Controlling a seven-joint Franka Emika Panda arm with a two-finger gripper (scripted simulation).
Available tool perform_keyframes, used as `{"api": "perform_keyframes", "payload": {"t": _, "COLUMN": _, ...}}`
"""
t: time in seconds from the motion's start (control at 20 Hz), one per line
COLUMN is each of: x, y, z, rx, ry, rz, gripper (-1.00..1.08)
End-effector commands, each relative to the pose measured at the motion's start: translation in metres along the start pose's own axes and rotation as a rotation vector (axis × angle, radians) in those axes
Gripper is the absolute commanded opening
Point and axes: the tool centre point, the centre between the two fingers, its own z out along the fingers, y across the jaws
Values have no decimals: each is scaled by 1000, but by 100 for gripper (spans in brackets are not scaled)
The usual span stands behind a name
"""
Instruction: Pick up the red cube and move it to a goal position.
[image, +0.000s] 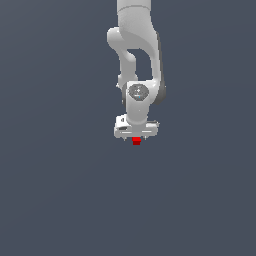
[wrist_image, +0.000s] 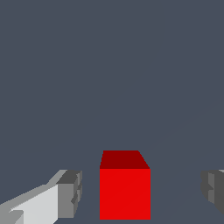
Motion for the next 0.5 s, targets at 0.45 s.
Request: {"api": "perform_keyframes", "payload": {"t": 0.45, "x": -19, "y": -10, "z": 40, "rx": -3, "ry": 14, "rz": -4, "gripper": 100}}
